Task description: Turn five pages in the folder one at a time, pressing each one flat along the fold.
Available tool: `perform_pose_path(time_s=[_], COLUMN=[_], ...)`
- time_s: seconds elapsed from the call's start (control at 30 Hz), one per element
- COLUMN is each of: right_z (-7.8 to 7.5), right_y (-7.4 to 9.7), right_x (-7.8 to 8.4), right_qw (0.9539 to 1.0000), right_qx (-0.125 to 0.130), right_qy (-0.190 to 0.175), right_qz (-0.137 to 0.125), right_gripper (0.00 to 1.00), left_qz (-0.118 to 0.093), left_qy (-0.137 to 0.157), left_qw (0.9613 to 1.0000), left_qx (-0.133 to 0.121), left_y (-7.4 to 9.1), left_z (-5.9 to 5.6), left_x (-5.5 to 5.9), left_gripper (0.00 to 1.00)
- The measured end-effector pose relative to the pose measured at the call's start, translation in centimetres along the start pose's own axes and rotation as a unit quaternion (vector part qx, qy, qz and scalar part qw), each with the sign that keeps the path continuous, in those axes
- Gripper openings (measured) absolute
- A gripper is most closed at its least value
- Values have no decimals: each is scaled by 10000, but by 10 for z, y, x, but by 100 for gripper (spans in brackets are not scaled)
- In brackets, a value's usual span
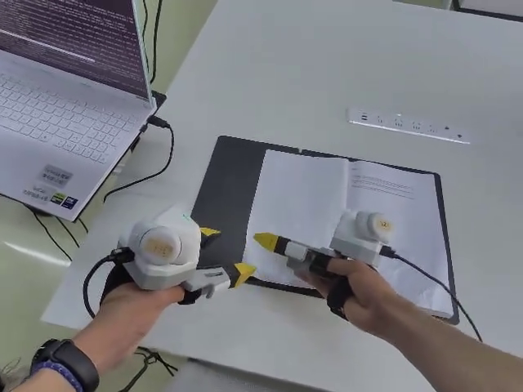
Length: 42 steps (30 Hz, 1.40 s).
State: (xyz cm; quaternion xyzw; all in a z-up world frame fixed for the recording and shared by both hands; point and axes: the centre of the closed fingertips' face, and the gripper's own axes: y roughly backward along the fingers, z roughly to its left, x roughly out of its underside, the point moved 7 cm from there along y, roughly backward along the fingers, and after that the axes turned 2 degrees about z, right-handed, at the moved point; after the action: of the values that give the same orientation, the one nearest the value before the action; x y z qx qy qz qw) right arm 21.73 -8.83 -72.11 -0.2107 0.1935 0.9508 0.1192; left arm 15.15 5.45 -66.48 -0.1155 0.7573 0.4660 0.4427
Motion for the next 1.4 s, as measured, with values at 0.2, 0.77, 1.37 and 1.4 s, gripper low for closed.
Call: perform_pose_path(time_s=[0.2,0.77,1.37,1.4], right_z=[-9,-19,-32,-34], right_y=[31,94,108,107], right_x=[-9,-3,7,5], right_qw=[9994,9976,9964,9965], right_qx=[141,313,429,434], right_qy=[27,167,-103,-91], right_qz=[-305,-590,-720,-706], right_gripper=[32,28,22,22], left_qz=[90,545,975,974], left_qy=[-100,57,67,66], left_qw=[9998,9983,9952,9952], left_qx=[117,196,93,87], left_y=[-15,-55,-62,-61], left_z=[-1,0,-4,-5], left_x=[-2,21,45,45], left_gripper=[37,4,0,0])
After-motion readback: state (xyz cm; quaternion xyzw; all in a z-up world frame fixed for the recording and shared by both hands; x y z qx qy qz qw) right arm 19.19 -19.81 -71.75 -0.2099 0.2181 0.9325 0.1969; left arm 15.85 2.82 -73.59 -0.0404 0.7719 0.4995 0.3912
